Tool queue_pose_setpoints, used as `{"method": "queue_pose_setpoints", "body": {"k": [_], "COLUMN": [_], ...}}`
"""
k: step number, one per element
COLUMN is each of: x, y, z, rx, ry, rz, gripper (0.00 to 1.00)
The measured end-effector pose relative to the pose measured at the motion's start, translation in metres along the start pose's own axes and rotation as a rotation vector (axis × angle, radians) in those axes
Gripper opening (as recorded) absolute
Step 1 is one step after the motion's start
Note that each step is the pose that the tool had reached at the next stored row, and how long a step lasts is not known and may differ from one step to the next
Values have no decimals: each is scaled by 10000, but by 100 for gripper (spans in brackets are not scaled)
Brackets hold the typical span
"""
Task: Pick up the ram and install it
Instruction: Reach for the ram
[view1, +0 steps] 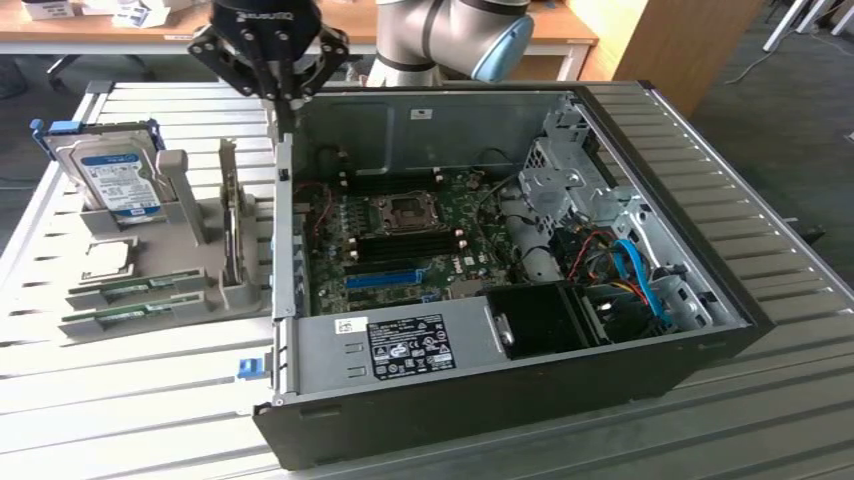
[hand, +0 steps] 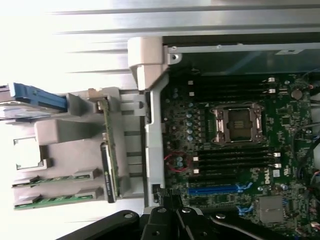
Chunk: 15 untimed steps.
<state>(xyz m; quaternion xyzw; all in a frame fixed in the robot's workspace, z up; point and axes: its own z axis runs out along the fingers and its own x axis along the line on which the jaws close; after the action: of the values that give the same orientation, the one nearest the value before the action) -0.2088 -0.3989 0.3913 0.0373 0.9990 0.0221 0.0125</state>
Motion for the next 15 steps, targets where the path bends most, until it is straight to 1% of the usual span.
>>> {"method": "queue_pose_setpoints", "body": {"k": [15], "x": [413], "y": [-31], "z": [3], "rx": [-1], "ry": [-1], "rz": [0], "gripper": [11]}}
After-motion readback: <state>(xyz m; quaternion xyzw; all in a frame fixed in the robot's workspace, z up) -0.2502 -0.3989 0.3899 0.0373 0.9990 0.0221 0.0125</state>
